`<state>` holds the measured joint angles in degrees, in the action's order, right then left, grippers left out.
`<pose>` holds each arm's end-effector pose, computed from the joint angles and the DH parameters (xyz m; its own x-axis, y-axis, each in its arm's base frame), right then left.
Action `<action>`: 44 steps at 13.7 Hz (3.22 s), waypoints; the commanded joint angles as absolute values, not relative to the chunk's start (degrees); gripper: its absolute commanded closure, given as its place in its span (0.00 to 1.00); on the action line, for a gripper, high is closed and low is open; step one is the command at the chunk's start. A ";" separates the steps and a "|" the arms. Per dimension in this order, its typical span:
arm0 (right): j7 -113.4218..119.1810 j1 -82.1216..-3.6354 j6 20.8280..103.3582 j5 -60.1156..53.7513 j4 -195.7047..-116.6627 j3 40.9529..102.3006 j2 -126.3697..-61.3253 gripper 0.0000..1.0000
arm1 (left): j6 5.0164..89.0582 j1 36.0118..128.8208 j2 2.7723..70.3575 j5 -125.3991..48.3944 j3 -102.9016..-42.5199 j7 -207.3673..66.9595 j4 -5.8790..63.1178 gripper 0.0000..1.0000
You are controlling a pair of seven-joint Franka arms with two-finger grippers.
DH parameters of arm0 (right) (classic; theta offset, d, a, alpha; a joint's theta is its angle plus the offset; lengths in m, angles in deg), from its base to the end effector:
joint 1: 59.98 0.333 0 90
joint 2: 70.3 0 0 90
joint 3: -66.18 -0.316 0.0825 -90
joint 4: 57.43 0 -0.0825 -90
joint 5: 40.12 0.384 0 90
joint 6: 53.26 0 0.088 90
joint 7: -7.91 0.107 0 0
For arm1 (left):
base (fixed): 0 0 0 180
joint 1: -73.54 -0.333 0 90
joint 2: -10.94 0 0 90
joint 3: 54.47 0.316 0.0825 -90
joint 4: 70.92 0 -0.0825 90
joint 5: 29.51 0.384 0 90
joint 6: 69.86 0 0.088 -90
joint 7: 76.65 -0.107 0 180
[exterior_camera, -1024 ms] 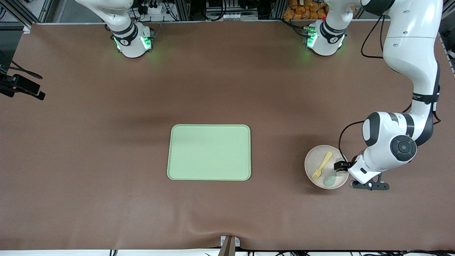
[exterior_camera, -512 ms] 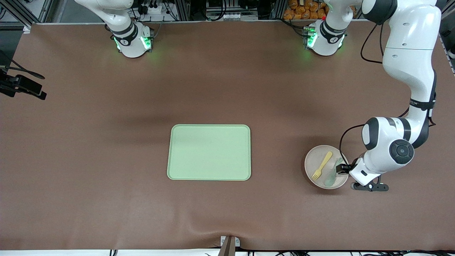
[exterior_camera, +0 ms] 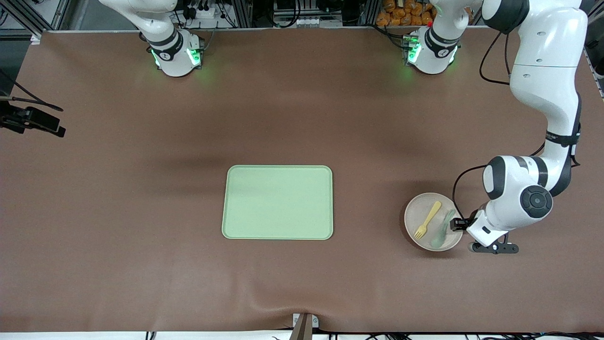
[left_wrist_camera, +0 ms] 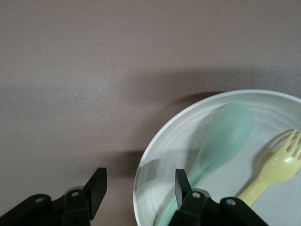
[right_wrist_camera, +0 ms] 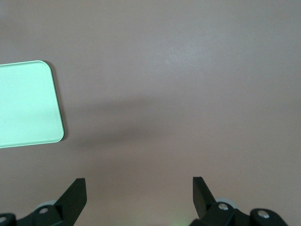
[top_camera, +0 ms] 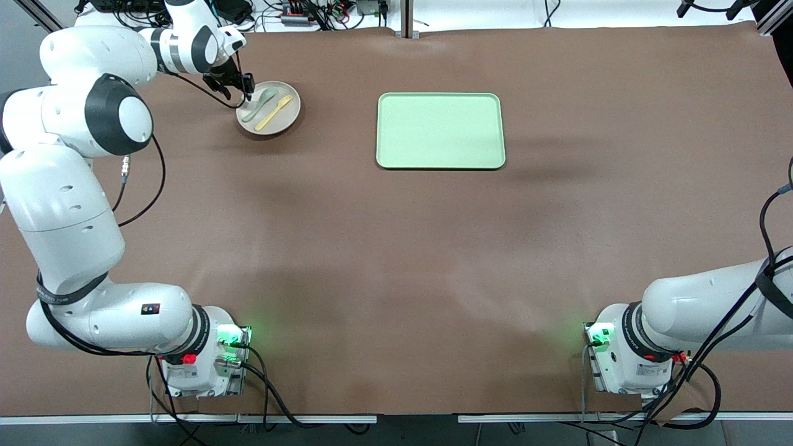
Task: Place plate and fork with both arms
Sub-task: 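Close the left gripper on the white plate's rim, then lift and carry the plate with the left gripper onto the green tray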
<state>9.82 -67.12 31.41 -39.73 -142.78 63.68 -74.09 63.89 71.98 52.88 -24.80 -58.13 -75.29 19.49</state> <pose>0.5634 -0.0458 0.6176 0.9905 -0.1131 -0.0781 -0.1140 -0.9935 -0.0071 0.7025 -0.0181 0.2112 0.9983 -0.0523 0.0265 -0.0518 -0.9985 -0.0175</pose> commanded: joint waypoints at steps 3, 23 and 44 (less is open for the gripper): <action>9.58 -66.57 31.11 -40.12 -142.59 63.89 -73.90 0.00 | 64.70 71.52 53.22 -26.17 -58.52 -75.86 20.31 0.44; 9.67 -66.66 31.11 -39.94 -142.68 63.89 -73.90 0.00 | 64.17 70.73 53.48 -39.68 -59.39 -76.04 20.31 1.00; 9.41 -67.45 31.20 -39.76 -142.68 63.89 -73.99 0.00 | 59.34 69.67 47.16 -47.35 -73.10 -56.20 19.52 1.00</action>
<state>9.82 -67.00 31.38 -39.72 -142.78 63.89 -74.09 60.45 68.50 48.89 -47.20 -72.53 -60.62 19.00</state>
